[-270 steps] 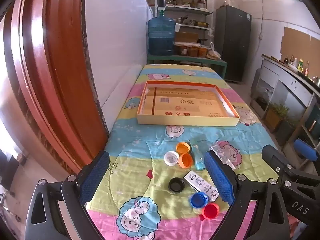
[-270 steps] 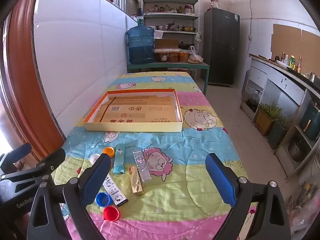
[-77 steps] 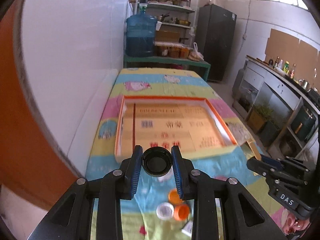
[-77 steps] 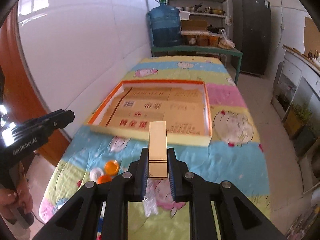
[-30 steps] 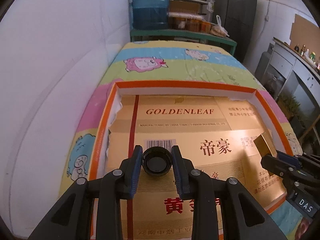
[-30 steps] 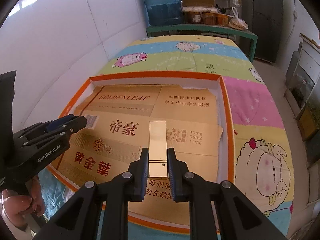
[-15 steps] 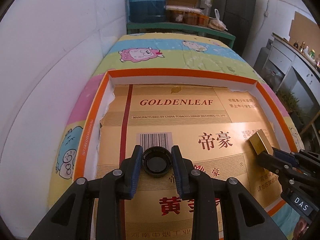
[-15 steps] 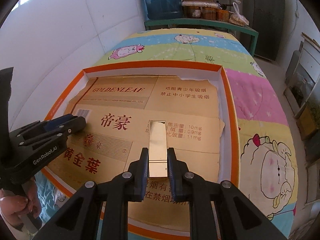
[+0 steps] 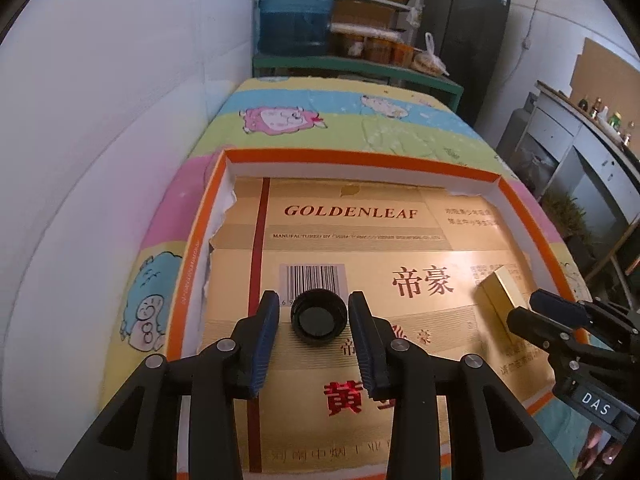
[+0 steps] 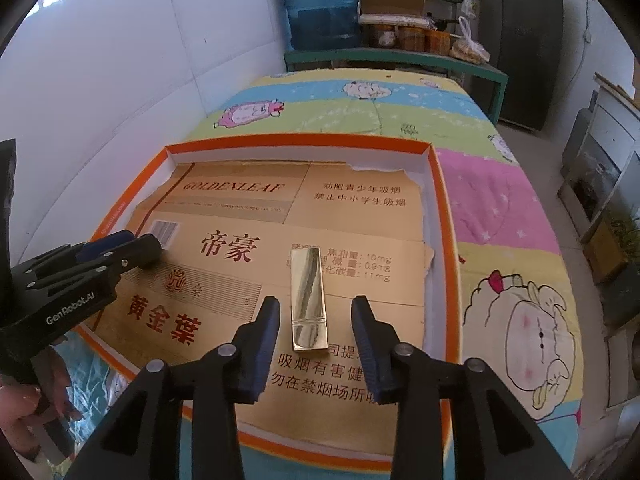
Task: Organize rigid objects
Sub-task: 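Open the left tool to drop the black cap while the right tool releases the gold tube, then withdraw both open tools from the box back toward the loose caps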
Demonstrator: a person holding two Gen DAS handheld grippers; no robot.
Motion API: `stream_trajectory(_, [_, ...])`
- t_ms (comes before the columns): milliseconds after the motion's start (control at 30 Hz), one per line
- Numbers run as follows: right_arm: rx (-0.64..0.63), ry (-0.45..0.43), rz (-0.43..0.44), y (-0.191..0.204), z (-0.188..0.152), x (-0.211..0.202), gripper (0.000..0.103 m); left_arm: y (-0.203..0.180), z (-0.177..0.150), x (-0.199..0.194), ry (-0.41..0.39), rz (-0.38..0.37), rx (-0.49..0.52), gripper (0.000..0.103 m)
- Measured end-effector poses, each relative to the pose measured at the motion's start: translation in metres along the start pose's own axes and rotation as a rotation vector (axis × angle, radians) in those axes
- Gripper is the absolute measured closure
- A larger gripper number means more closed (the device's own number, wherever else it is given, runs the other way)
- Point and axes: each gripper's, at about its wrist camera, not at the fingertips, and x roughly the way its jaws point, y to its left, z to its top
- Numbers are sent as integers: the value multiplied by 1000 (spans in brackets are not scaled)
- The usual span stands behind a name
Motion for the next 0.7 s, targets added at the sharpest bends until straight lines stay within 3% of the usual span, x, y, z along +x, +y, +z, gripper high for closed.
stream_trajectory(300, [3,-26,-9,7,-8,-21,66,-7,-7,-28,-25,-5,25,66])
stream_trajectory(700, [14,-80,3,19,-27,-71,66,-14,-22,-99,-128,-27,23,66])
